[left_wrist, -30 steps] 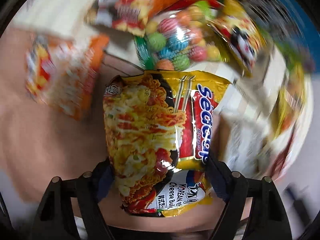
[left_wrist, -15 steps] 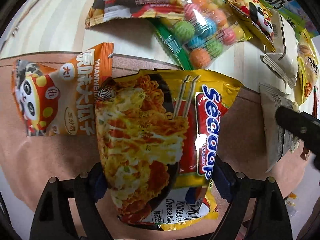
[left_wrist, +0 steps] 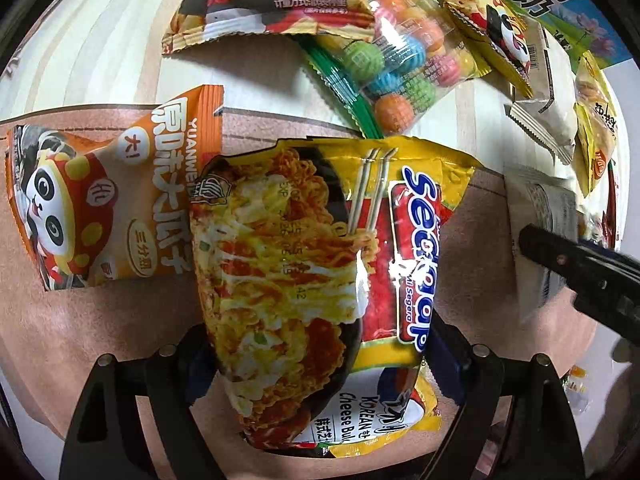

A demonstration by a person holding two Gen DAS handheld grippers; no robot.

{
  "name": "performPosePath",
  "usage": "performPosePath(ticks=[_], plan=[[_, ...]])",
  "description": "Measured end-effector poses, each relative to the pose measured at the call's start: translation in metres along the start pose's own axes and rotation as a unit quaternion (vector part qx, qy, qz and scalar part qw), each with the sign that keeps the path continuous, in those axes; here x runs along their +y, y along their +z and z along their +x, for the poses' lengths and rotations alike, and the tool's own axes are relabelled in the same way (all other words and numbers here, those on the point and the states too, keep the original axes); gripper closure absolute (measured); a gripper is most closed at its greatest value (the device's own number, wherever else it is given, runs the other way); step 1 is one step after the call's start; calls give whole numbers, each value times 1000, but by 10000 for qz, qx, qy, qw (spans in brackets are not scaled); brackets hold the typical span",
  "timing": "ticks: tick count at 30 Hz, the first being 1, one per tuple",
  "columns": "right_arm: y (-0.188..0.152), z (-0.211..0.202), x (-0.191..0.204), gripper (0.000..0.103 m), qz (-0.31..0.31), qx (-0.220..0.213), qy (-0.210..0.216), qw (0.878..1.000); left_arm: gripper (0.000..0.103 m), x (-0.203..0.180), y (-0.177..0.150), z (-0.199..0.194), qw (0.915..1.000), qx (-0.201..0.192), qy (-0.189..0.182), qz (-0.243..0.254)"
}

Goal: Organize snacks
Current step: 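Grasp the yellow Seaqop noodle bag with the left tool while the right tool grasps the white bread packet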

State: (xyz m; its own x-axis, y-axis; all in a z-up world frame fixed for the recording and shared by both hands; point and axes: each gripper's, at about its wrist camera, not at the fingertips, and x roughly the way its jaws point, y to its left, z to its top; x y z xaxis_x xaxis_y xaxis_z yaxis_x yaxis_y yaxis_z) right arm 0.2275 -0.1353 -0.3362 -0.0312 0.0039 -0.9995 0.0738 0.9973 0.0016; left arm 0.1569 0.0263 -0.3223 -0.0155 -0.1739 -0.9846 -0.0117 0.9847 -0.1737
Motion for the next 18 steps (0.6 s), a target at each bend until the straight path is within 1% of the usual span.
performPosePath(ticks=[1,3,4,5,6,8,10,12,13,15,17,18], plan=[[-1,5,-5,28,94,35,109,9999,16,-1,1,2,10000,3,16,-6],[-3,6,-8,30,105,-26,174,9998,16,-9,3,9,10000,-9,84,-30],[-6,4,-7,34,73,-81,174,9998,16,-12,3,11,9999,-20,136,-45],[-6,0,-8,43,19,-112,188,9998,16,-15,2,11,9998,-32,173,-58],[-10,-5,-8,46,-11,-110,225,9997,17,-17,0,10,9997,-56,220,-83],[-20,-10,-10,46,42,58,324,9995,18,-26,-3,5,9994,-92,323,-73],[-36,-14,-6,46,14,328,555,9979,18,-35,-7,-1,9991,-122,408,-7],[-53,-15,-5,45,-60,454,638,9969,18,-41,-10,-2,9989,-124,451,93],[-58,-16,-6,45,-69,458,658,9968,18,-42,-11,0,9988,-106,460,106],[-63,-21,-11,39,-20,327,681,9971,15,-44,-11,3,9991,-49,426,61],[-66,-25,-19,38,40,263,720,9970,14,-42,-8,10,9994,-7,343,-65],[-60,-24,-24,38,38,285,729,9969,14,-41,-6,10,9994,-1,325,-137]])
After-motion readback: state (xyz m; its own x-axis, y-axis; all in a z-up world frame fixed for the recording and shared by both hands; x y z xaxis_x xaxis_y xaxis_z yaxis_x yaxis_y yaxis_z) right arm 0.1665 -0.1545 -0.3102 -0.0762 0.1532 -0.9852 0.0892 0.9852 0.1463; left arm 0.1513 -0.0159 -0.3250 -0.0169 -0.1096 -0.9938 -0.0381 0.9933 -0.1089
